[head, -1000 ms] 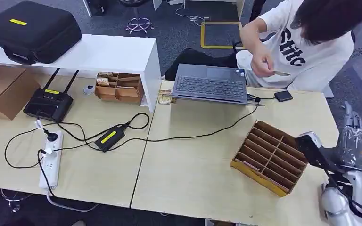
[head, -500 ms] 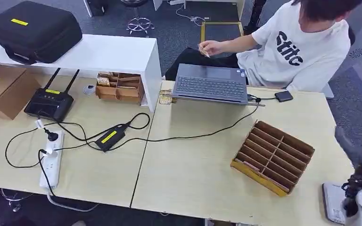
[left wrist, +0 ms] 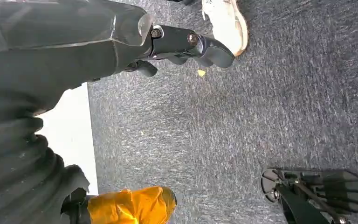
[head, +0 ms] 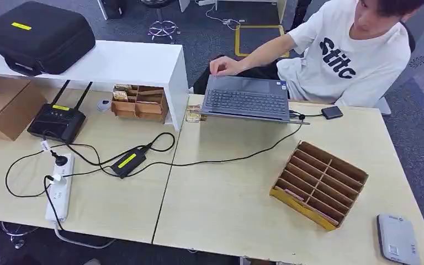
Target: Pass the card to the sensor for recognition and then transmit it.
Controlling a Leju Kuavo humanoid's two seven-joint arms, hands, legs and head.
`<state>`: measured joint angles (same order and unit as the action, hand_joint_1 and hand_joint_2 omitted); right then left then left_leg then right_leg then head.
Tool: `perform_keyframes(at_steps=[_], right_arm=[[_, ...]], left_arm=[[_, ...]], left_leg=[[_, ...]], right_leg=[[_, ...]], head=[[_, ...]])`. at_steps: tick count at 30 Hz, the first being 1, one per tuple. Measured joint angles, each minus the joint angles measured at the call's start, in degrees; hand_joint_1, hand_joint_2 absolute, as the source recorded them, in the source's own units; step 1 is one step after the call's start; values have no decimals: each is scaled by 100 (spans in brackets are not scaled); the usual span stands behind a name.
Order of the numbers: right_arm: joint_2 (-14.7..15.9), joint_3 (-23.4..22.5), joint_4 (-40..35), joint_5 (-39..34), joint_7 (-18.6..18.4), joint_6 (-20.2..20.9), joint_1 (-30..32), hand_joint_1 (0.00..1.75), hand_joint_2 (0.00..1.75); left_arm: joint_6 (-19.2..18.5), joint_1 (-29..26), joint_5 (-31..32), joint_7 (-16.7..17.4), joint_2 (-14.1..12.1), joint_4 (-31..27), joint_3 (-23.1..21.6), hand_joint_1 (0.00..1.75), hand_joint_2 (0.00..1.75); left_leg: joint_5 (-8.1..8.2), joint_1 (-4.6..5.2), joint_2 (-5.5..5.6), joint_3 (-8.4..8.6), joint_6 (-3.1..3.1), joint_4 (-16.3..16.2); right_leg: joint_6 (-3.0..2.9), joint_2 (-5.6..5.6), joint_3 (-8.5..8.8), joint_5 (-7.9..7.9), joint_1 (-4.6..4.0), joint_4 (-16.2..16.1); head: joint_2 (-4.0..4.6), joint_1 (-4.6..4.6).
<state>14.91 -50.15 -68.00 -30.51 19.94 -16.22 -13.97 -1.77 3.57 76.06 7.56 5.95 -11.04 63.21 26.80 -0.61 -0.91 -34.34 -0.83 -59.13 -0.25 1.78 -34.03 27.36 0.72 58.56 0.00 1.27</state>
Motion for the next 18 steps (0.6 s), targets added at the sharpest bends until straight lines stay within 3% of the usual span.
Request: perform_keyframes(at_steps=[7, 12, 15, 18], right_arm=[[-351, -973, 0, -458, 72, -390, 444, 0, 175], [-649, -1447, 2, -706, 43, -351, 877, 0, 175], [-824, -1580, 66, -717, -208, -161, 1071, 0, 175], [-938, -1645, 427, -570, -396, 327, 1227, 0, 175]], left_arm=[[2, 0, 2, 2, 0, 0, 0, 0, 175], [0, -1, 11, -4, 0, 0, 0, 0, 175], [-2, 1, 11, -7, 0, 0, 0, 0, 175], [-24, 5, 11, -7, 0, 0, 0, 0, 175]], left_leg=[[4, 0, -2, 1, 2, 2], [7, 0, -3, 0, 2, 3], [16, -2, -10, 7, -5, 4], [16, -1, -11, 10, -5, 4]], right_leg=[[3, -1, 1, 3, 0, 0], [1, 0, 2, 5, -1, 1], [0, -10, 3, 6, -2, 0], [0, -13, 4, 6, -1, 0]], head=[[0, -2], [0, -2], [0, 2], [0, 2]])
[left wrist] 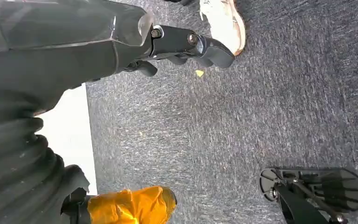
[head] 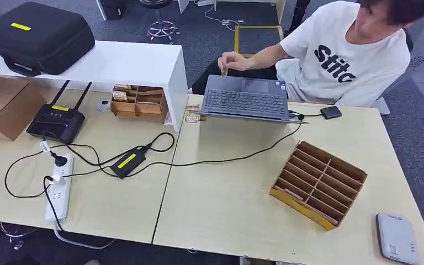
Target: Pass the card to the sensor for recognition and then transmit it.
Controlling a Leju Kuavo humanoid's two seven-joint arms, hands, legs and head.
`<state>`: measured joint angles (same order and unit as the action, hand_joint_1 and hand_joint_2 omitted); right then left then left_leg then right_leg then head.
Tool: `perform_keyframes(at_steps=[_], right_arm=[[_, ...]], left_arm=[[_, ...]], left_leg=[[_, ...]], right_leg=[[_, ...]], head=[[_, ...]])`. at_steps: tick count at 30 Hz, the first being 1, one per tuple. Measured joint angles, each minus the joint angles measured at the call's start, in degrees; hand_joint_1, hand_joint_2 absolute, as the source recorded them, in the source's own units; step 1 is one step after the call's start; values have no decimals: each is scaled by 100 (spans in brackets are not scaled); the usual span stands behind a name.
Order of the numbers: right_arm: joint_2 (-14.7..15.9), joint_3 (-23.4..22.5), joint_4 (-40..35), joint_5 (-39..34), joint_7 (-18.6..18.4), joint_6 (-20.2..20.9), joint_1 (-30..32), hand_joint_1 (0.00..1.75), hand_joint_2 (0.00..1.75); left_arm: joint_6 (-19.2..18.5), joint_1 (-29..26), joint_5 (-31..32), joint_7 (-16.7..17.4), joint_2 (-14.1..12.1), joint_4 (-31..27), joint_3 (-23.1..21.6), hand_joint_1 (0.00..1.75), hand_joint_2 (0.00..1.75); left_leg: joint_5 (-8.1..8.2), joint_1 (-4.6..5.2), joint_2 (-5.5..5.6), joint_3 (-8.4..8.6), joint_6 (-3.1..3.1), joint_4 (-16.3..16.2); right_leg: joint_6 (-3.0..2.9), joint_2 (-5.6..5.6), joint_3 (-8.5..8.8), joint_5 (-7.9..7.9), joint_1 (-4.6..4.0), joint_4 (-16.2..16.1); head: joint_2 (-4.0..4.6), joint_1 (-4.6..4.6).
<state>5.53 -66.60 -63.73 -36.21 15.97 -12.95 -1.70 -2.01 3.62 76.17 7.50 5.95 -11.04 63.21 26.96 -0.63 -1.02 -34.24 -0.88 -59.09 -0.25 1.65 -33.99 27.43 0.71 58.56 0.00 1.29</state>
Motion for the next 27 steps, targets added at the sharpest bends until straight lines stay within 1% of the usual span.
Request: perform_keyframes(at_steps=[3, 5, 8, 9, 12, 14, 16, 20, 21, 24, 27], right_arm=[[-59, -26, 470, 475, -203, 542, 132, 0, 175], [-96, -26, 796, 936, -302, 852, 223, 0, 175], [-124, 0, 1249, 1960, -426, 1321, 384, 0, 175], [-122, 48, 1445, 2475, -437, 1495, 466, 0, 175], [-92, 166, 1907, 3669, -465, 1706, 594, 0, 175], [22, 357, 2287, 4701, -374, 1768, 664, 0, 175], [166, 581, 2730, 5427, -225, 1750, 691, 0, 175], [381, 1026, 3453, 6694, -54, 1479, 680, 0, 175], [428, 1215, 3654, 7073, 4, 1386, 674, 0, 175], [514, 1665, 4110, 7621, 72, 1198, 641, 0, 175], [536, 1947, 4407, 7809, 85, 948, 600, 0, 175]], left_arm=[[-15, 1, 0, 0, -7, 0, 0, 0, 175], [-17, 1, 0, 0, -9, 0, 0, 0, 175], [-20, 3, 0, 0, -13, 0, 0, 0, 175], [-28, 5, 0, 0, -15, 0, 0, 0, 175], [-31, 8, 2, 0, -28, 0, 0, 0, 175], [-28, 14, 4, 2, -37, -2, 0, 0, 175], [-28, 21, 6, 17, -44, 0, 0, 0, 175], [-20, 23, 7, 39, -46, 0, 0, 0, 175], [-20, 23, 7, 39, -46, 0, 0, 0, 175], [-20, 24, 11, 39, -46, 0, 0, 0, 175], [-17, 27, 18, 55, -46, -2, 0, 0, 175]], left_leg=[[0, 0, 0, 1, 0, 0], [0, -1, 0, 1, 0, 0], [0, -1, 1, 0, 0, 0], [1, -1, 1, 0, 0, 0], [4, -1, 0, 0, -1, 1], [4, 0, 0, -1, 0, 1], [4, 1, -1, 0, 0, 1], [4, 0, 0, 1, 0, 0], [4, 0, -1, 1, 0, 0], [4, 0, -1, 2, 0, 0], [4, 0, -1, 3, 0, 0]], right_leg=[[0, 0, 1, 0, 0, 0], [0, 0, 1, 0, -1, 0], [-1, 1, 1, 2, -1, 1], [0, 2, 1, 3, -1, 1], [0, 0, 1, 3, -1, 0], [0, 0, 1, 4, 0, 0], [1, 0, 2, 4, 1, 0], [2, 1, 6, 4, 1, -1], [2, 0, 6, 4, 1, -1], [1, 0, 5, 4, 1, 0], [1, 0, 4, 4, 0, 0]], head=[[0, -4], [0, -7], [0, -2], [0, -4], [0, -2], [0, 0], [0, -4], [0, -2], [0, -2], [0, -2], [0, -2]])
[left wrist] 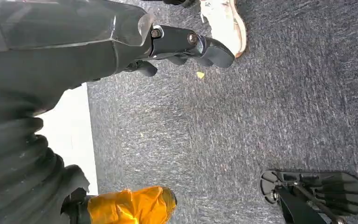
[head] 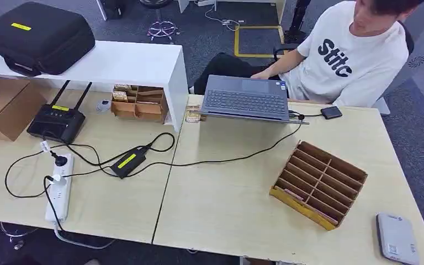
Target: Pass the card to the sensor for recognition and then transmit it.
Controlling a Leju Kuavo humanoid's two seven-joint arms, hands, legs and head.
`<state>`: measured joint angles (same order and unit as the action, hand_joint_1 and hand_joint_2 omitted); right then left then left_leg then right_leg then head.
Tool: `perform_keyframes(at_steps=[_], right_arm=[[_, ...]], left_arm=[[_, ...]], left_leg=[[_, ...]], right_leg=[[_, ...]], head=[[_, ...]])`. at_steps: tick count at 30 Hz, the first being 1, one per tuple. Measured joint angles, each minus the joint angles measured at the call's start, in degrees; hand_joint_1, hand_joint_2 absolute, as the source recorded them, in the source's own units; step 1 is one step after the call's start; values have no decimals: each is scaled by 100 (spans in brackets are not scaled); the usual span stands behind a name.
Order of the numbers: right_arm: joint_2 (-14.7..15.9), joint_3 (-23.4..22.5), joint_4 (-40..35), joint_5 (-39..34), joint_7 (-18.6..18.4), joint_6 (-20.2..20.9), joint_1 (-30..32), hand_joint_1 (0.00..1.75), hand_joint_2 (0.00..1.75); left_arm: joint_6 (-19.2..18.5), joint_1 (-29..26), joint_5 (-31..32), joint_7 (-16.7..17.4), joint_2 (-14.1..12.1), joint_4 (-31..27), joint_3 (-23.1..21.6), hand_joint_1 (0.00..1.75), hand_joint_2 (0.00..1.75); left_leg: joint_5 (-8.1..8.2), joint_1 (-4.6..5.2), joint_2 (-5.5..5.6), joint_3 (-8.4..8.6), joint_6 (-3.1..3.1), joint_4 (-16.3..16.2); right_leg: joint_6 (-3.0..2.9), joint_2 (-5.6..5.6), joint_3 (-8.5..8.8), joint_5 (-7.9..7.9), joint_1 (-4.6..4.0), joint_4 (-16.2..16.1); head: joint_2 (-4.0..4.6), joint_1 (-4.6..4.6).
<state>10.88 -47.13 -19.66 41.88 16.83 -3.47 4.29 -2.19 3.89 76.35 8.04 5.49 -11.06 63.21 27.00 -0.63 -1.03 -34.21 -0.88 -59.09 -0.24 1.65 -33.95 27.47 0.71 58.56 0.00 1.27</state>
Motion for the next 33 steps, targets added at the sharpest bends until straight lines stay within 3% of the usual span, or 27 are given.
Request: perform_keyframes(at_steps=[4, 7, 9, 12, 14, 16, 23, 27, 30, 33], right_arm=[[-57, -35, 256, -766, -293, -536, -121, 0, 175], [-395, -811, 283, -2471, -834, -982, -421, 0, 175], [-586, -1454, 313, -3225, -1043, -844, -632, 0, 175], [-782, -2056, 409, -3519, -1298, -299, -868, 0, 175], [-813, -2216, 455, -3326, -1359, 19, -1035, 0, 175], [-824, -2198, 477, -2957, -1370, 54, -1184, 0, 175], [-842, -1343, 510, -1475, -1552, -40, -1510, 0, 175], [-855, -415, 547, -327, -1781, 1001, -1611, 0, 175], [-857, 182, 575, -135, -1926, 1525, -1634, 0, 175], [-876, 482, 586, -155, -2151, 1133, -1608, 0, 175]], left_arm=[[7, 6, 17, 31, 2, 0, 0, 0, 175], [4, 6, 15, 52, 11, 2, 0, 0, 175], [4, 14, 2, 63, 15, 2, 0, 0, 175], [2, 13, -15, 68, 24, 2, 0, 0, 175], [2, 12, -20, 68, 24, 2, 0, 0, 175], [2, 13, -20, 68, 24, 2, 0, 0, 175], [-7, 14, 50, 68, 24, 2, 0, 0, 175], [-83, 16, 146, 57, 15, 2, 0, 0, 175], [-149, 23, 175, 55, -2, 2, 0, 0, 175], [-157, 21, 164, 55, -18, 2, 0, 0, 175]], left_leg=[[0, -1, -2, 0, 0, 0], [-1, -3, -21, 4, -1, 1], [-1, -4, -26, 8, -1, 1], [-3, -2, -25, 9, -3, 1], [-3, -1, -25, 9, -2, 0], [-5, -1, -25, 9, 0, 0], [-5, 0, -22, 10, 0, -1], [-5, -1, -22, 11, 0, 0], [-5, -2, -19, 12, 0, 0], [-5, -1, -17, 10, 0, 0]], right_leg=[[0, -2, 0, 0, -1, 1], [-3, -20, -1, -2, -4, 1], [-4, -24, 0, -3, -4, 2], [-4, -23, 1, -3, -2, 5], [-4, -23, 3, -4, -2, 5], [-3, -23, 4, -5, -1, 4], [-1, -20, 7, -6, 0, 2], [-2, -20, 6, -6, -1, 3], [-3, -17, 6, -5, -2, 3], [-3, -15, 6, -4, -1, 4]], head=[[0, 0], [0, -2], [0, -2], [0, -2], [0, 0], [0, 0], [0, 0], [0, 0], [0, 0], [0, -2]])
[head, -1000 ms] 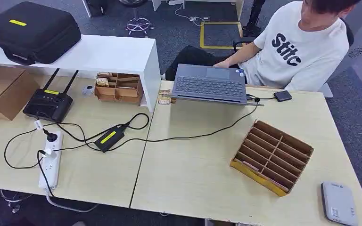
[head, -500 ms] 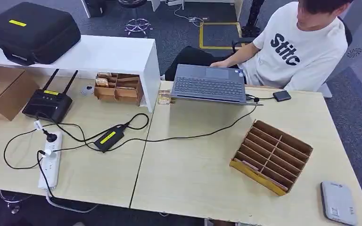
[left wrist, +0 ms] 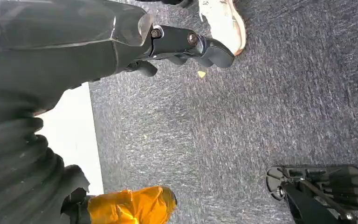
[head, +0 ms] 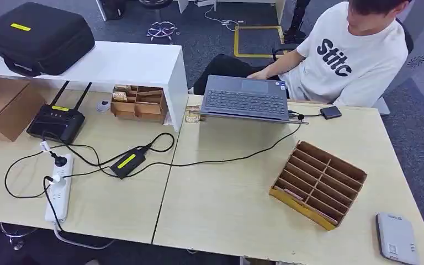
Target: Pass the card to the sensor for recognition and then transmit it.
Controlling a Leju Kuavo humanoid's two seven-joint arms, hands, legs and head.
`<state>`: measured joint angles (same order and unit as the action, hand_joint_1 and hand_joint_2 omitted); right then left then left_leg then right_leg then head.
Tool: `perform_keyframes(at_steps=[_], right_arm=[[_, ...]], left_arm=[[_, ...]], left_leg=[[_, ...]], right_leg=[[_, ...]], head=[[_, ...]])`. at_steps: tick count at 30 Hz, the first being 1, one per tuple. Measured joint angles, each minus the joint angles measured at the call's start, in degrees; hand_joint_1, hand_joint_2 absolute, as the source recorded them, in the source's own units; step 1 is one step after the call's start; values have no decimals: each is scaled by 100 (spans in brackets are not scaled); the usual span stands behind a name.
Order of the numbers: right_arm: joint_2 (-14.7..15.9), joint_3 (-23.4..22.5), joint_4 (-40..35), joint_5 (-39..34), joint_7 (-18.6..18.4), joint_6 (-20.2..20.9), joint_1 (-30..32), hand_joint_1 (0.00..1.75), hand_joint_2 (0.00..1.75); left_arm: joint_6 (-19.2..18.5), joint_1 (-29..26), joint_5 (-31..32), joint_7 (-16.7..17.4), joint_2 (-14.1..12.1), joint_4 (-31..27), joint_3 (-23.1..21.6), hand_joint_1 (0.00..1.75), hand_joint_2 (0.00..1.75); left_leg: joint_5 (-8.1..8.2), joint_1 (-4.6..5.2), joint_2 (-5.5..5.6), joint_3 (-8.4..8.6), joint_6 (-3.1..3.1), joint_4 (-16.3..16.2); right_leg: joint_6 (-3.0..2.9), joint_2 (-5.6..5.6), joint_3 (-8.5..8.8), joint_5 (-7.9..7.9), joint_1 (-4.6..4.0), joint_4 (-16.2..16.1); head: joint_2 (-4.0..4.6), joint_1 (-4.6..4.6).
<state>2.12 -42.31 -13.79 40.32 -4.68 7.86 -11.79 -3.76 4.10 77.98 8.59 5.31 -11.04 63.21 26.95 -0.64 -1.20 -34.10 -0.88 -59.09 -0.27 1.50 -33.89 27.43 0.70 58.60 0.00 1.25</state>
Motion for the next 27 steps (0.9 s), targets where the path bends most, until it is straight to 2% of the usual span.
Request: perform_keyframes(at_steps=[2, 4, 7, 12, 14, 16, 19, 21, 23, 27], right_arm=[[4, 57, -11, -85, -109, -630, 8, 0, 175], [7, 63, -24, -214, -124, -994, 7, 0, 175], [9, 63, -26, -269, -135, -958, 3, 0, 175], [9, 279, -20, 113, -149, -96, 4, 0, 175], [0, 400, -13, 177, -107, -14, 4, 0, 175], [2, 476, -22, 171, -56, -257, 0, 0, 175], [15, 498, -59, 55, -48, -916, -20, 0, 175], [15, 498, -70, 15, -52, -1109, -34, 0, 175], [13, 498, -70, 31, -91, -1003, -46, 0, 175], [9, 612, -52, 197, -146, -101, -23, 0, 175]], left_arm=[[26, -1, -39, 2, -2, 0, 0, 0, 175], [61, -1, -79, 9, -2, 0, 0, 0, 175], [70, -3, -85, 9, -2, 0, 0, 0, 175], [7, -2, -39, 7, -17, 0, 0, 0, 175], [-18, -1, -28, 4, -28, 0, 0, 0, 175], [-9, -4, -37, 4, -35, 0, 0, 0, 175], [39, -3, -103, 4, -35, 0, 0, 0, 175], [70, -6, -122, 4, -31, 0, 0, 0, 175], [74, -8, -122, 4, -31, 0, 0, 0, 175], [20, -7, -81, 4, -35, 0, 0, 0, 175]], left_leg=[[0, 0, -1, -1, 0, 0], [1, 0, -2, -1, 1, 0], [1, 1, -1, -1, 1, 0], [1, 0, -2, 0, 1, 0], [0, 0, 0, 1, 0, 0], [0, -1, 0, 0, 0, 0], [0, 0, -1, -1, 0, 0], [0, 0, -1, -1, 0, 0], [0, 0, -1, -2, 0, 0], [1, 0, -1, -1, 0, 0]], right_leg=[[0, -2, 0, 0, 0, -1], [1, -4, 1, 0, 0, -2], [1, -3, 2, 0, 1, -3], [1, -3, 1, 0, 0, -2], [0, -1, 1, 0, 0, -1], [0, -1, 1, 0, -1, 0], [0, -2, 1, 0, 0, 0], [0, -1, 2, 0, 0, -1], [0, -1, 2, 0, 0, -2], [0, -1, 1, 0, 0, -2]], head=[[0, 0], [0, 2], [0, 0], [0, 0], [0, 2], [2, 0], [0, 0], [2, 0], [0, 0], [0, 0]])
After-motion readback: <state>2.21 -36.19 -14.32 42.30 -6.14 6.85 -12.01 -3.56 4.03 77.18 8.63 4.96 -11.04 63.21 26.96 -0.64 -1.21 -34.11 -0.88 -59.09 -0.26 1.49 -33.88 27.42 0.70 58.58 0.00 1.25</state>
